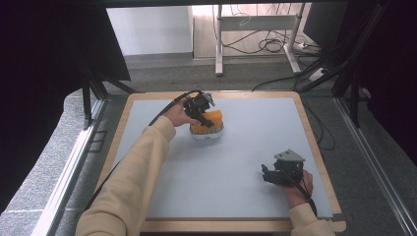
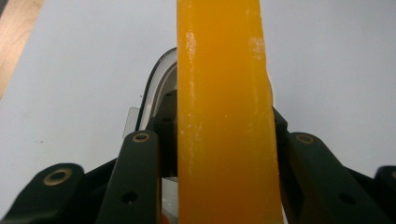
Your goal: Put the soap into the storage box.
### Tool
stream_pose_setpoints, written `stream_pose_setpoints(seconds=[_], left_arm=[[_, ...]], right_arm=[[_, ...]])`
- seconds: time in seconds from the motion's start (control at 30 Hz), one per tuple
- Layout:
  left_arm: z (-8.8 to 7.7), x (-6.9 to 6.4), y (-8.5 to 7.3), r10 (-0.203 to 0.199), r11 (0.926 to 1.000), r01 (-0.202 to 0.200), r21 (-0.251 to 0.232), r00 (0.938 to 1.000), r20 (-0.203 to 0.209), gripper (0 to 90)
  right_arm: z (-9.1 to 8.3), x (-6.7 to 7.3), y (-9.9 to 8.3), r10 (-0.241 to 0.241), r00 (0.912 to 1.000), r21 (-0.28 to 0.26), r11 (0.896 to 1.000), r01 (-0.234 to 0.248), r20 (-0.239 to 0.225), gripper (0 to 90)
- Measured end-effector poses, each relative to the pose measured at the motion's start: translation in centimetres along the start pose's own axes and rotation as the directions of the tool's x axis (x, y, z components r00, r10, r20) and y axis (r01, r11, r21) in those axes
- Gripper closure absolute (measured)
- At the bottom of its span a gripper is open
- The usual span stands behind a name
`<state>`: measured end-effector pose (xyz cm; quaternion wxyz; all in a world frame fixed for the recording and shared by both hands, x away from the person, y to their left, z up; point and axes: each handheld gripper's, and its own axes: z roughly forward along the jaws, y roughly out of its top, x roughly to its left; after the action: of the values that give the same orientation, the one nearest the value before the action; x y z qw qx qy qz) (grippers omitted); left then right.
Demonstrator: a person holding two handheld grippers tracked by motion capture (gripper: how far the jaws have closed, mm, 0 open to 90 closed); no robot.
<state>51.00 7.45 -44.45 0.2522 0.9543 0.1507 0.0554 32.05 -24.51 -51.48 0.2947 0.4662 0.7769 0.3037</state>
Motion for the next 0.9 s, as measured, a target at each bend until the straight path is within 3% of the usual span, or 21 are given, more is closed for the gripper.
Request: stream_pose_setpoints(seconds=[0.23,0.33,0.63,0.73,0.77,0.87,0.9], left_arm=[[0.8,0.3,-0.2,0.002,1.0,-0.002,0.01,0.9999,0.01,61.7],[1.3,0.4,-0.4,0.004,0.9996,-0.004,0.029,1.0,-0.004,61.7],[0.9,0.4,-0.3,0.009,0.9998,-0.01,-0.015,0.9995,-0.03,59.7],[0.6,0.4,-0.3,0.013,0.9997,-0.014,-0.018,0.999,-0.043,52.1],[0.2,0.4,-0.3,0.016,0.9994,-0.018,-0.028,0.9965,-0.082,49.5],[-0.6,0.3,-0.2,0.005,0.9987,-0.013,-0.049,0.989,-0.148,37.3],[-0.6,0.3,-0.2,0.005,0.9987,-0.013,-0.049,0.989,-0.148,33.9]], right_arm=[[-0.1,-0.3,0.0,0.006,1.0,-0.006,1.0,-0.006,0.007,13.7],[-0.1,-0.2,0.0,0.003,1.0,-0.001,1.0,-0.003,0.004,13.7],[-0.1,-0.2,0.0,-0.005,1.0,0.0,1.0,0.005,0.004,13.7],[-0.1,-0.1,0.0,-0.006,1.0,-0.002,1.0,0.006,0.006,13.7],[-0.1,-0.1,0.0,-0.007,0.9999,-0.002,1.0,0.007,0.008,13.7],[-0.1,-0.1,0.0,-0.005,0.9999,-0.006,1.0,0.005,0.01,13.7],[-0.1,-0.1,0.0,-0.005,0.9999,-0.006,1.0,0.005,0.01,13.7]])
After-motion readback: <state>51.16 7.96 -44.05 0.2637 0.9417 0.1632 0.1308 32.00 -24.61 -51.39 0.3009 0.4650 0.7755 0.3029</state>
